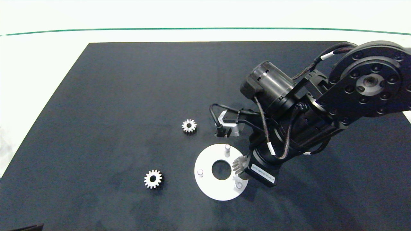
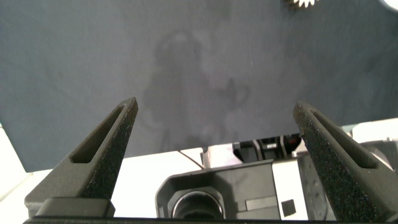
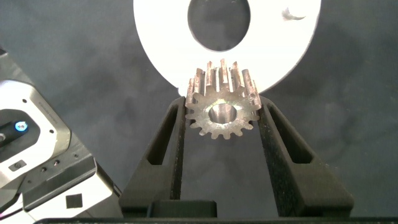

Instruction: Install three planetary gears onto the carrier pins

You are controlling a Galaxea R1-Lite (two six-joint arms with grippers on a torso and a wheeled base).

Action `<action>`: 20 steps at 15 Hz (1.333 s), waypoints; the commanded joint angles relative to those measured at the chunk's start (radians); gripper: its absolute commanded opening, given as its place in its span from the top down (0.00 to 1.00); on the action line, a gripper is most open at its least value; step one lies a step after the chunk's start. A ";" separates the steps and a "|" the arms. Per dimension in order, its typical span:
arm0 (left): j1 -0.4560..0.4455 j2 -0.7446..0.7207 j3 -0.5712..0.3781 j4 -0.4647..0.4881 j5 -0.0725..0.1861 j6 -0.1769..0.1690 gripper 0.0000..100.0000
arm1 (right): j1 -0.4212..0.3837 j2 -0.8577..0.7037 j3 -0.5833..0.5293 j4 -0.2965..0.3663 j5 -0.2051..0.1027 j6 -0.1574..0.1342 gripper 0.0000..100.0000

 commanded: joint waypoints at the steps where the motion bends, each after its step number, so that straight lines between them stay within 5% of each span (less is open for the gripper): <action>1: 0.000 -0.051 -0.001 -0.001 -0.001 -0.001 0.00 | 0.027 0.005 0.007 0.012 0.001 -0.003 0.72; 7: -0.001 -0.068 -0.001 -0.016 -0.001 0.001 0.00 | 0.052 0.005 0.010 0.100 -0.015 -0.017 0.72; 10: -0.003 -0.068 -0.001 -0.017 -0.001 0.001 0.00 | 0.041 0.030 0.008 0.101 -0.091 -0.037 0.72; 20: -0.006 -0.065 -0.001 -0.017 -0.001 0.004 0.00 | 0.078 0.076 -0.035 0.098 -0.089 -0.039 0.72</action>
